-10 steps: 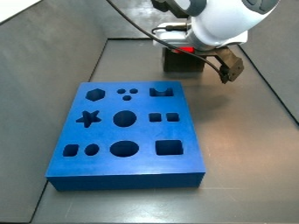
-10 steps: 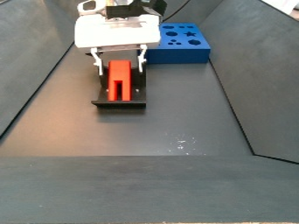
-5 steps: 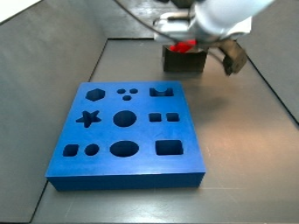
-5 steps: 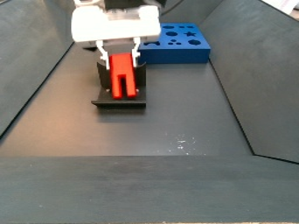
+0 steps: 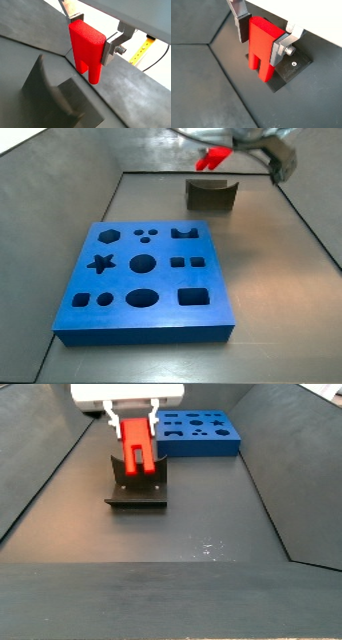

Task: Pick up the square-circle object. Move up. Place the square-circle object on the fixture. Regrasp the square-circle object. Move to above the board. Insert the square-circle object.
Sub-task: Move to above the board.

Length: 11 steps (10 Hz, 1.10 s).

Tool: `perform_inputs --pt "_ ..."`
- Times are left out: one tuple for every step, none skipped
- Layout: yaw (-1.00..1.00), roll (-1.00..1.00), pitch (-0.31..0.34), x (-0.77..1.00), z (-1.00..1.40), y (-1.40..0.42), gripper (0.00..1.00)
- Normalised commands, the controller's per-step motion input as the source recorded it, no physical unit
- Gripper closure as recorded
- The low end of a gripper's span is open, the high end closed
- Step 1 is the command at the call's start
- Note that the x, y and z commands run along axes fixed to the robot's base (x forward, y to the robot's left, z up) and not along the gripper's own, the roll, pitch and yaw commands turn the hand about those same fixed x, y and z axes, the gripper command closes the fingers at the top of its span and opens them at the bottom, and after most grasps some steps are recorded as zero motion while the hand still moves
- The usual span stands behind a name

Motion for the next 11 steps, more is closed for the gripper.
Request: perform_inputs --pt "-0.04 -0.03 -0.122 -0.04 1.00 0.01 1.00" --pt "-0.08 -0.04 -0.087 -0.04 1.00 0.01 1.00" --pt "-0.10 -0.06 -0.051 -0.05 1.00 0.01 1.00" --pt "-0.10 -0.07 -0.017 -0.05 1.00 0.01 1.00" --pt "-0.08 -0.07 0.021 -0.05 1.00 0.01 1.00" --pt "-0.07 -0.07 0.046 -0.06 1.00 0.01 1.00" --pt "-0.06 -0.07 0.062 -0.06 1.00 0.01 1.00" --pt "-0.03 -0.07 0.091 -0.06 1.00 0.01 1.00" --pt "-0.01 -0.07 0.098 -0.06 1.00 0.01 1.00" --pt "0.01 -0.07 0.104 -0.06 1.00 0.00 1.00" --pt "0.02 -0.07 0.105 -0.05 0.90 0.00 1.00"
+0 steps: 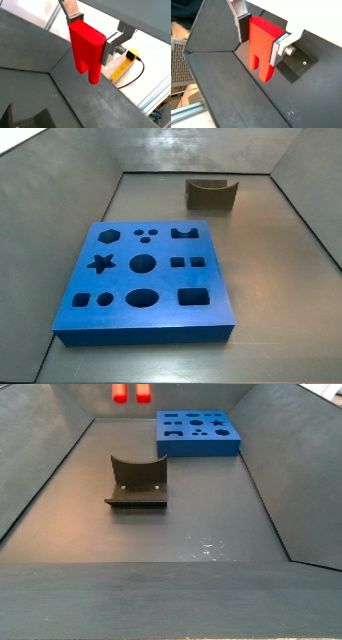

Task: Pick up the square-circle object. Move up. Place the square-circle object on the fixture. Regrasp the square-circle object. Move to above the board. Insert the square-circle object.
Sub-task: Move to above the board.

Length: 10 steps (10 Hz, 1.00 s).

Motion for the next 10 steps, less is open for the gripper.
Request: perform_inputs --pt "0.04 -0.07 0.110 -0.02 0.61 0.00 1.00" --pt "0.05 -0.07 0.117 -0.01 0.50 0.00 1.00" --pt "0.06 -0.07 0.128 0.01 0.28 -0.01 1.00" --pt "-0.24 -1.00 -0.042 -0.51 0.09 -1.00 1.00" --pt "-0.24 -1.00 -0.057 -0.51 0.08 -1.00 1.00" --pt "-0.24 -1.00 -0.064 -0.55 0.08 -1.00 1.00" --pt "-0.24 -1.00 -0.066 -0.57 0.07 -1.00 1.00" --pt "-0.25 -1.00 -0.057 -0.58 0.08 -1.00 1.00" --pt "-0.26 -1.00 -0.045 -0.60 0.08 -1.00 1.00" --pt "-0.26 -1.00 -0.033 -0.61 0.08 -1.00 1.00"
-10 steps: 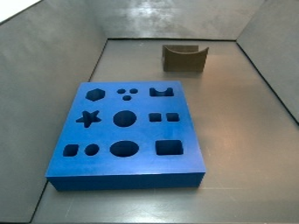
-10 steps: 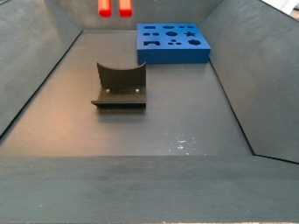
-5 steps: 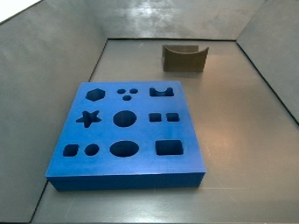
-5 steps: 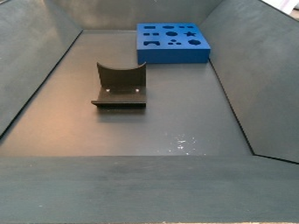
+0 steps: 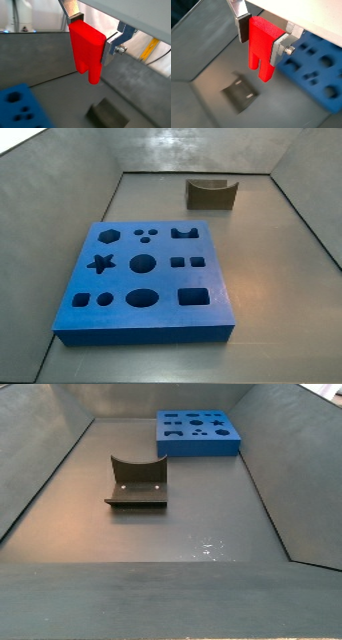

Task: Pick up the square-circle object. Move up. Place the square-circle object on the fixture. Regrasp the square-circle object. Move to above the board. Insert the square-circle object.
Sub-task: Move to above the board, then insert the square-circle object.

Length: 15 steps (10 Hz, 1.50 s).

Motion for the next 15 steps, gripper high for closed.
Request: perform_inputs --pt "-0.25 -1.00 -0.024 -0.63 0.08 -1.00 1.00" --pt "-0.25 -1.00 -0.018 -0.58 0.07 -0.85 1.00" --pt "-0.24 -1.00 -0.018 -0.42 0.05 -0.55 1.00" --pt "-0.22 -0.95 -0.018 -0.32 0.03 -0.38 1.00" --pt "-0.10 -0.57 -0.014 -0.14 0.01 -0.10 1.00" --pt "-0.04 -0.37 -0.016 -0.08 0.01 -0.02 1.00" --pt "-0.03 -0.24 -0.014 -0.05 0.00 -0.01 1.00" --pt "0.00 -0.01 0.000 0.00 0.00 0.00 1.00" --pt "0.00 -0.02 0.000 0.00 0.00 0.00 1.00" --pt "0.00 0.00 -0.026 0.00 -0.11 -0.08 1.00" --pt "0.00 -0.14 -0.059 0.00 -0.33 -0.06 1.00" --pt "0.00 -0.12 -0.077 0.00 -0.35 -0.11 1.00" --pt "0.00 -0.11 -0.076 0.00 -0.35 -0.19 1.00" --pt "0.08 -0.20 -0.071 0.03 -0.19 -0.08 1.00" --pt "0.19 -0.23 -0.116 0.02 -0.20 -0.07 1.00"
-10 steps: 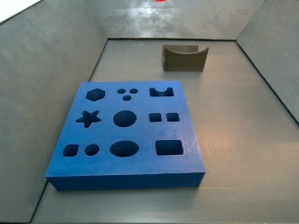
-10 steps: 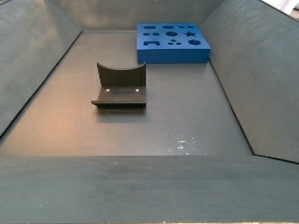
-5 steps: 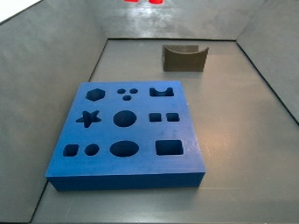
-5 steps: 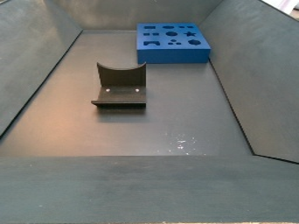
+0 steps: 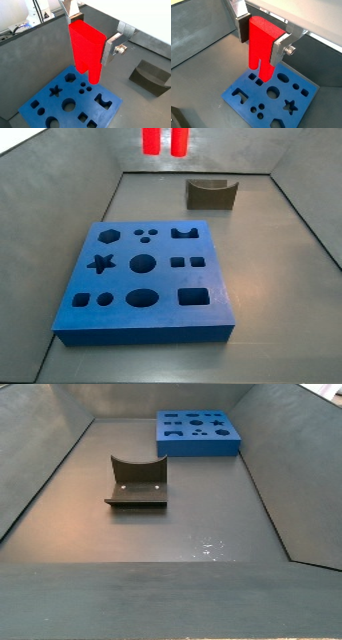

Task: Pick up the square-circle object. Move up. Place the square-circle object on the fixture. Regrasp the square-circle object. Move to above the board. Insert the square-circle object.
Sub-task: Insert the square-circle object.

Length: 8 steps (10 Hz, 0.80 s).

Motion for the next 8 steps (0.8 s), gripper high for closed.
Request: perform_inputs --pt "0.27 -0.19 -0.143 0.00 -0.23 -0.14 1.00" --pt "0.37 -0.16 -0.199 -0.06 -0.18 -0.14 1.00" --pt "0.48 -0.17 -0.220 -0.15 -0.18 -0.17 1.00" --pt "0.43 -0.15 -0.183 -0.10 -0.22 -0.13 1.00" --pt "0.44 -0.10 -0.210 -0.19 -0.26 -0.13 1.00" --pt "0.36 -0.09 -0.201 -0.15 -0.31 -0.05 1.00" --pt "0.28 -0.11 -0.189 -0.13 -0.33 -0.03 1.00" --pt "0.33 -0.11 -0.163 -0.13 -0.35 -0.02 1.00"
